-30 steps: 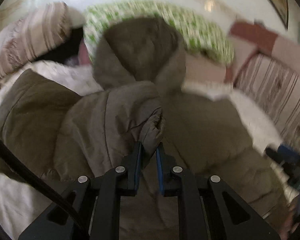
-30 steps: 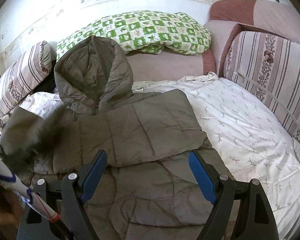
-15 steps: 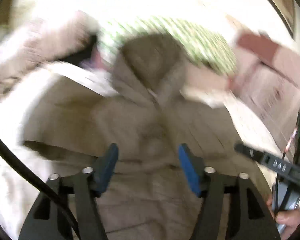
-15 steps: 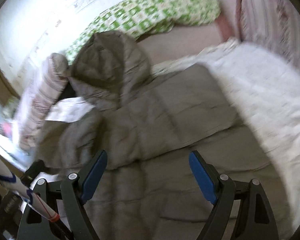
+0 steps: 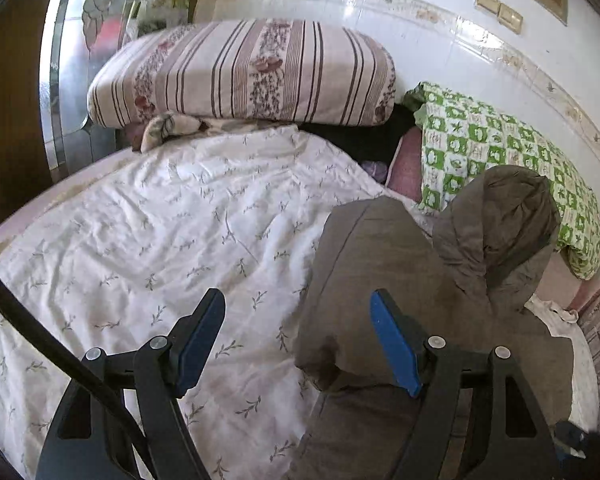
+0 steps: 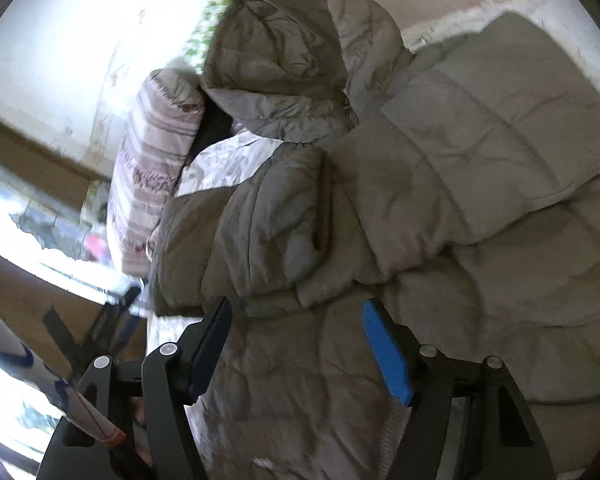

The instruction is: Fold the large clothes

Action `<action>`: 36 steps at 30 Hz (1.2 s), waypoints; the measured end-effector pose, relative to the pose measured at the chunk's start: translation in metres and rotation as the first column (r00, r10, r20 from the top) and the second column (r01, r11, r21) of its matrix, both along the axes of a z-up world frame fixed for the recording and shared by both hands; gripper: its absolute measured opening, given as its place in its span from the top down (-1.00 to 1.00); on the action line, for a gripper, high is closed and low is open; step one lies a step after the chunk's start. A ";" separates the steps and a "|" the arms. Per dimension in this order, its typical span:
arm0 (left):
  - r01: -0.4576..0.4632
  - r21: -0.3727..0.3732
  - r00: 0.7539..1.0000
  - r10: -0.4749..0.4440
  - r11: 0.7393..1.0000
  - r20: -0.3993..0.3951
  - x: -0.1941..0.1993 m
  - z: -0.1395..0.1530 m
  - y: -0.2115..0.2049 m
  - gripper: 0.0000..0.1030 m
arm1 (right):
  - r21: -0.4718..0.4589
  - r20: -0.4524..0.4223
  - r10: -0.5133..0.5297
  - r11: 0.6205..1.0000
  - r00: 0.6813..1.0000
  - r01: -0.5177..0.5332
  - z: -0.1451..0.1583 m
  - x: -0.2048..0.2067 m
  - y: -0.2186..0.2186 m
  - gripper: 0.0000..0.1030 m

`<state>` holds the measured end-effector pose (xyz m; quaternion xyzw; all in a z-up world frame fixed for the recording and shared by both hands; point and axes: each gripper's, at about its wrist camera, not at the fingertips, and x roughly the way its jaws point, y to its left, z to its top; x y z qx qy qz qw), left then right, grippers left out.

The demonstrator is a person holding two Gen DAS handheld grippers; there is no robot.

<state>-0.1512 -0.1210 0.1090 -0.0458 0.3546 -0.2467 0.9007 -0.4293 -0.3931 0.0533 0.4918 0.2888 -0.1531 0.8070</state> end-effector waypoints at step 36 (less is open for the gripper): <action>0.168 0.041 0.980 -0.163 0.985 -0.118 -0.003 -0.037 -0.055 -0.44 | -0.530 -0.163 -0.308 0.829 0.937 0.180 0.042 -0.049 -0.055 0.67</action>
